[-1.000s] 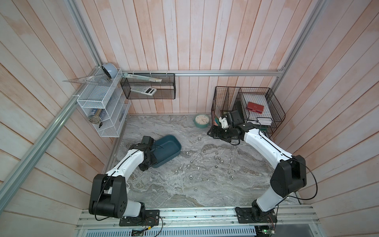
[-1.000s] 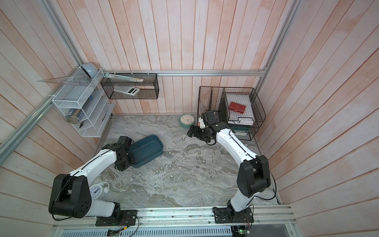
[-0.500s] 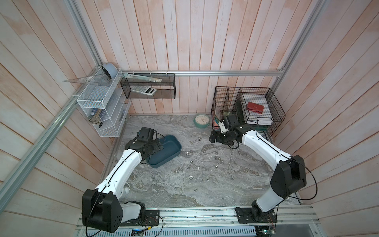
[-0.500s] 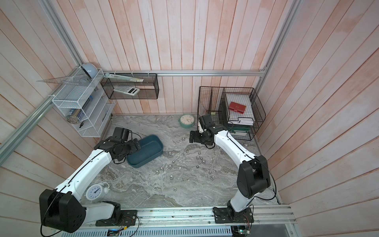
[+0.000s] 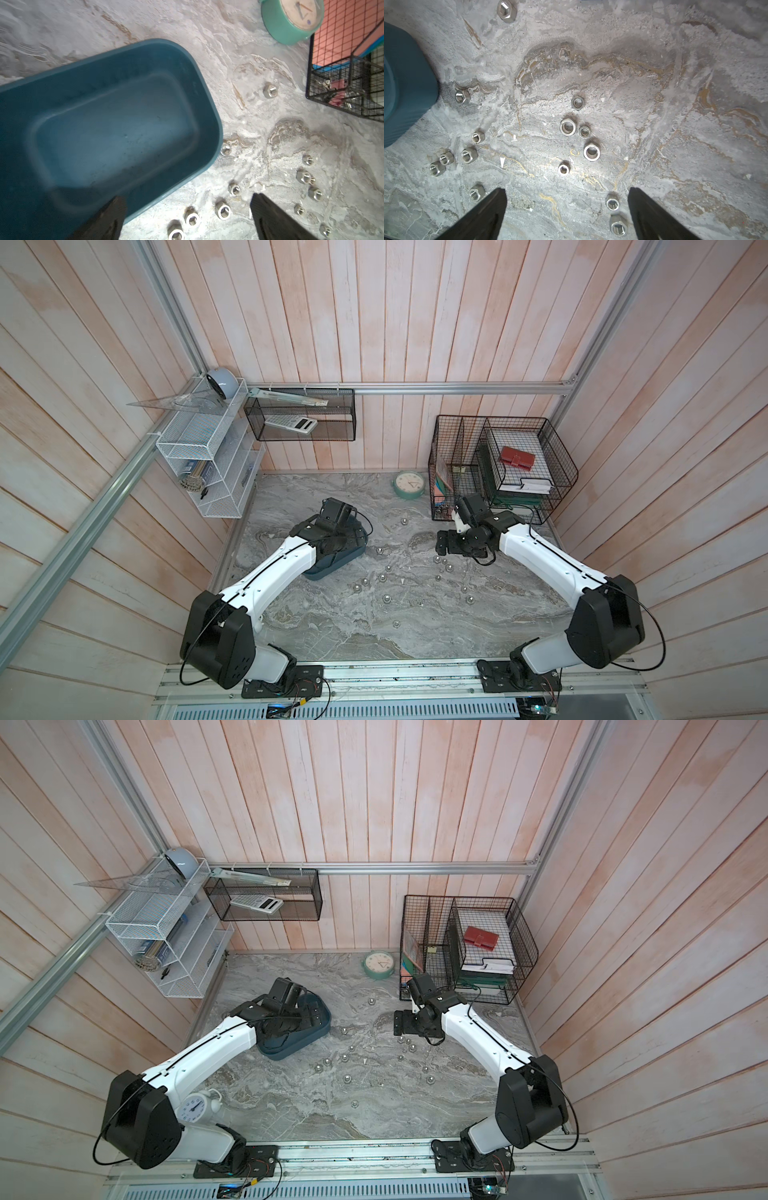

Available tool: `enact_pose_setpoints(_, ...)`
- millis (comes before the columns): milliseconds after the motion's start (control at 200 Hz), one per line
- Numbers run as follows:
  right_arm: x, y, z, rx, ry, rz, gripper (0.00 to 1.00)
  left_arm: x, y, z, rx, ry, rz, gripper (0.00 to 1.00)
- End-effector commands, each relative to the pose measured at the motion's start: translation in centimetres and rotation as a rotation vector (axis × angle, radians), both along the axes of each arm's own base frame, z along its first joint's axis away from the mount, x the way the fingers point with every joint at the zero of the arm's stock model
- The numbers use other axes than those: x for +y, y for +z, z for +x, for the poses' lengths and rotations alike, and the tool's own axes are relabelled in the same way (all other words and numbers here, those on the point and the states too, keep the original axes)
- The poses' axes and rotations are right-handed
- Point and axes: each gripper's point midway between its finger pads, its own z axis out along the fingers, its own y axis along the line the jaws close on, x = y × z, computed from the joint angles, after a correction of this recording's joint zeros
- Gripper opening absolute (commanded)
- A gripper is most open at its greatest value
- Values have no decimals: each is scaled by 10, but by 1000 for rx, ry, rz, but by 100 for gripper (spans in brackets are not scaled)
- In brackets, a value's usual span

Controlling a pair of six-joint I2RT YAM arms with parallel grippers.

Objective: Put the nuts on the desktop into the storage box
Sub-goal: Pick up the nut from the center of the board.

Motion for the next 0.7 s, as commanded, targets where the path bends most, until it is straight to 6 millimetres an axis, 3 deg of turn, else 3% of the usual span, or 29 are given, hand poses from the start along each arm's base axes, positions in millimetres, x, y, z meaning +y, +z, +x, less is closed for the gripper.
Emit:
enact_pose_setpoints(0, 7, 6, 3, -20, 8, 25, 98, -25, -3, 3, -8, -50, -29, 95)
enact_pose_setpoints(205, 9, 14, 5, -46, 12, 34, 98, -54, -41, -1, 110, -113, 28, 80)
enact_pose_setpoints(695, 11, 26, -11, -55, 38, 96, 98, -67, -86, 35, 196, -118, 163, 67)
